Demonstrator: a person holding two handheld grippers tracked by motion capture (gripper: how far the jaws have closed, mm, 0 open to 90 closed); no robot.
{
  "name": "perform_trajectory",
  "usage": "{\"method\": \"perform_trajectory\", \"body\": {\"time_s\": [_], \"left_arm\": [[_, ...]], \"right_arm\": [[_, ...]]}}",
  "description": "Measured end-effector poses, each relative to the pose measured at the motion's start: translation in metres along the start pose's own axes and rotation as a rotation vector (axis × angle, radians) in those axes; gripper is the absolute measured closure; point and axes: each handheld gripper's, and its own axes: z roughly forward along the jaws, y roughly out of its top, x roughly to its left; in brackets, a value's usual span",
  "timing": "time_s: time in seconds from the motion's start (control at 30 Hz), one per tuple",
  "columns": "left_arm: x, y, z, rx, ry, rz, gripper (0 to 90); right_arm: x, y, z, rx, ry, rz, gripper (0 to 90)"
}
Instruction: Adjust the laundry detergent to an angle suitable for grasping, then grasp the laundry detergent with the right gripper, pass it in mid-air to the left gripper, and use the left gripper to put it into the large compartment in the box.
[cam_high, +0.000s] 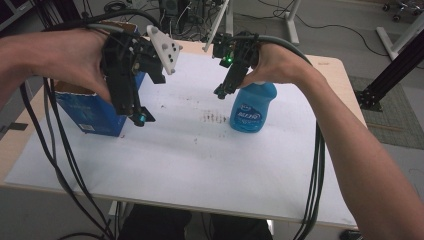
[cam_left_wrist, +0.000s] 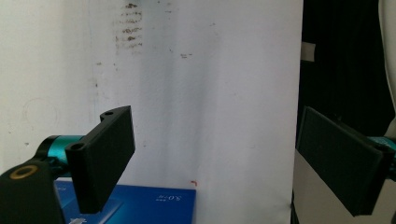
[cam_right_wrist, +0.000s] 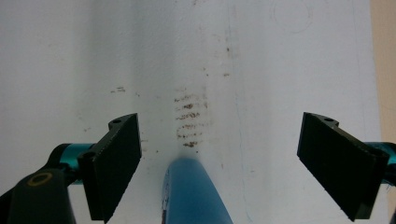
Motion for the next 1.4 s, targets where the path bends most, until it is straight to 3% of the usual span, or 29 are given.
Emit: {"method": "perform_trajectory", "body": {"time_s": [0.5, 0.67, 0.93, 1.17, 1.3, 1.4], "left_arm": [[-0.004, 0.001, 0.002, 0.010, 0.006, -0.012, 11.5], [0.000, -0.001, 0.003, 0.009, 0.000, -0.018, 11.5], [0.009, -0.001, 0.008, -0.004, -0.011, -0.008, 11.5], [0.010, 0.000, 0.009, -0.008, -0.007, -0.003, 11.5], [0.007, -0.002, 0.010, -0.018, -0.008, -0.006, 11.5], [0.006, -0.002, 0.011, -0.017, -0.007, -0.004, 11.5]], "right_arm": [[0.001, -0.002, -0.005, -0.011, -0.004, -0.011, 13.2], [0.000, -0.001, -0.007, -0.040, 0.009, -0.004, 13.2], [0.004, -0.012, -0.021, -0.042, -0.022, 0.015, 13.2], [0.009, -0.038, -0.043, -0.094, -0.053, 0.057, 13.2], [0.010, -0.071, -0.051, -0.169, -0.037, 0.105, 13.2], [0.013, -0.088, -0.049, -0.177, -0.035, 0.137, 13.2]]}}
